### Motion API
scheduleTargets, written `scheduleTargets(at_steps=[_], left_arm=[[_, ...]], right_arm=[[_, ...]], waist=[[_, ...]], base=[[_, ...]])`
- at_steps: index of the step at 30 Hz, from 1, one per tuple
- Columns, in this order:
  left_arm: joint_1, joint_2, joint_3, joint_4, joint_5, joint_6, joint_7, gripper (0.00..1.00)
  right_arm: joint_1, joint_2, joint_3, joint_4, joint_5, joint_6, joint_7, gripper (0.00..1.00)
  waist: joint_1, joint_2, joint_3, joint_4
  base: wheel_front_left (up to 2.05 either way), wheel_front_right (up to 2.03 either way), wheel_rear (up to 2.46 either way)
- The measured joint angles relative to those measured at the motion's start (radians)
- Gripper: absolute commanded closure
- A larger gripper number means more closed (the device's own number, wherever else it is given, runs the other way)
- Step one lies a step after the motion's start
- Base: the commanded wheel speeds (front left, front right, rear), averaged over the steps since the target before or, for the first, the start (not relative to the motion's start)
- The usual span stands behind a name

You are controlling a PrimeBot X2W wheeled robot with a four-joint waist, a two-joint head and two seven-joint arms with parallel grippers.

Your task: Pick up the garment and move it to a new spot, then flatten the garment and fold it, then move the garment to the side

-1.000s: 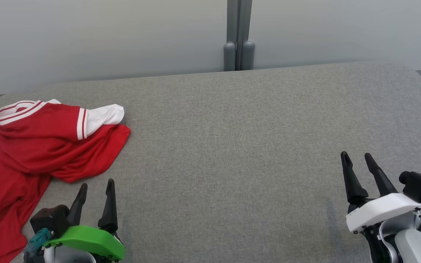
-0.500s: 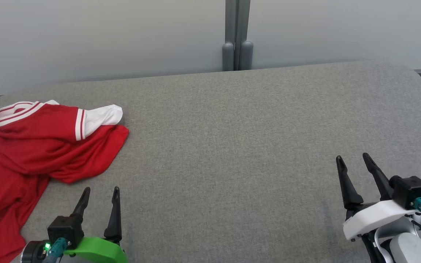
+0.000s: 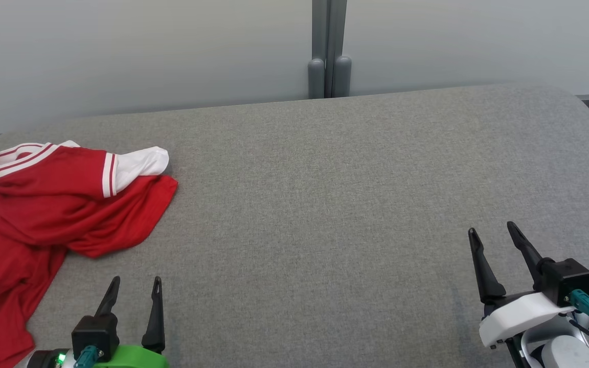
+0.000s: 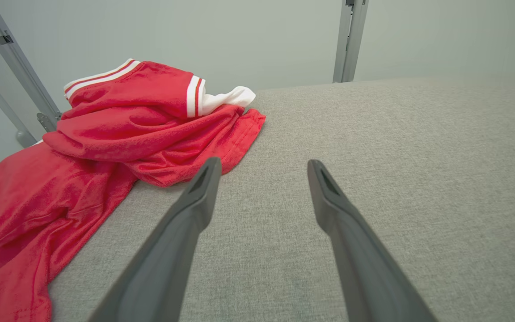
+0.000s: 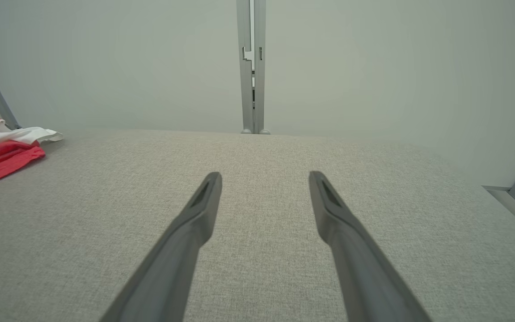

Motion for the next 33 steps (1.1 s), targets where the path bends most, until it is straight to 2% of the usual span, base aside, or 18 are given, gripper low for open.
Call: scheduleTargets(at_steps=[7,17,23,27,33], left_arm=[[0.000,-0.003,0.017,0.011,0.000,-0.002,0.000,0.00],[-0.003,-0.010,0.018,0.029,0.000,-0.020,0.000,0.00],[-0.003,-0.014,0.025,0.035,0.002,-0.020,0.000,0.00],[-0.002,-0.017,0.059,0.034,0.008,-0.009,0.000,0.00],[0.011,-0.018,0.107,0.032,0.007,0.003,0.000,0.00]], right_arm=[[0.001,0.003,-0.018,0.009,0.000,0.004,0.000,0.00],[0.001,0.003,-0.031,0.005,-0.004,0.026,0.000,0.00],[0.000,0.000,-0.018,0.003,-0.028,0.048,0.000,0.00],[-0.002,0.003,0.026,0.009,-0.039,0.072,0.000,0.00],[-0.018,0.011,0.071,0.023,-0.047,0.089,0.000,0.00]], waist=[[0.0000,0.0000,0.001,0.000],[0.0000,0.0000,0.002,0.021],[0.0000,0.0000,0.002,0.071],[0.0000,0.0000,0.000,0.118],[0.0000,0.0000,-0.006,0.196]], base=[[0.00,0.00,0.00],[0.00,0.00,0.00],[0.00,0.00,0.00],[0.00,0.00,0.00],[0.00,0.00,0.00]])
